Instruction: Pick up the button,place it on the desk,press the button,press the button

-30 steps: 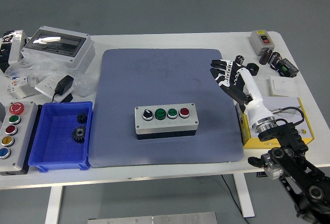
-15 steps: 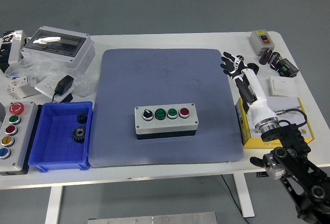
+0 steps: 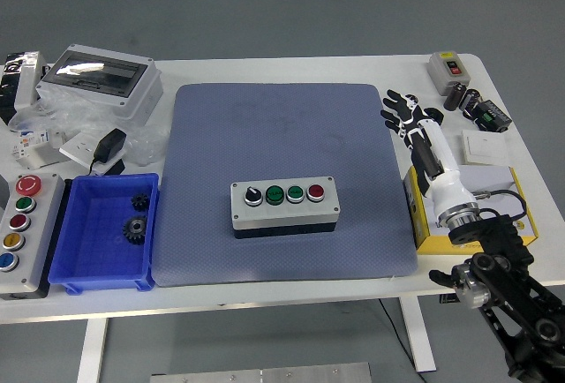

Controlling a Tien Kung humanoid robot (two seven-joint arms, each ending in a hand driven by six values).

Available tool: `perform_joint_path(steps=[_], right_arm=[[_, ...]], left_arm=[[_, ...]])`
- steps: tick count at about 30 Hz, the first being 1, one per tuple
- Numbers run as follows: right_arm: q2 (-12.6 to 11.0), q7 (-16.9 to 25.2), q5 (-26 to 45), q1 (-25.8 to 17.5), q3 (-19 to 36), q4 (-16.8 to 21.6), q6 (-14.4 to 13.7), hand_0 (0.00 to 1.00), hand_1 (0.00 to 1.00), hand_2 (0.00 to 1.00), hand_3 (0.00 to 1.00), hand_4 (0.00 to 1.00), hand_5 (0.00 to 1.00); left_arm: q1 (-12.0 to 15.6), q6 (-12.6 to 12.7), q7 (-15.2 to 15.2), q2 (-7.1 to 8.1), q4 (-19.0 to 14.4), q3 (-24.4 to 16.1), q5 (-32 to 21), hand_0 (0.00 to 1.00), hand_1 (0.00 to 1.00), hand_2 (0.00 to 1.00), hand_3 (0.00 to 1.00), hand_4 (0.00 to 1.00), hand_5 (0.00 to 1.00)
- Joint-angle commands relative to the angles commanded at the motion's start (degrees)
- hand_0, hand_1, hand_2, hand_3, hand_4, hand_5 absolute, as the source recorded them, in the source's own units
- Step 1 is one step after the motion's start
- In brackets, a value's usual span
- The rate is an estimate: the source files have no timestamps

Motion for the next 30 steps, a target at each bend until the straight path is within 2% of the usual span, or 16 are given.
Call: perform_joint_path(steps=[30], right_arm=[[0.69,0.75,0.45,-0.28,1.16,0.71,-0.05,0.914,0.864,0.878,0.865,0.998,0.977]], left_arm=[[0.18,0.09,0.14,-0.5,0.0,-1.12,1.04,0.626,0.622,0.56,0.61,0.689,0.229]])
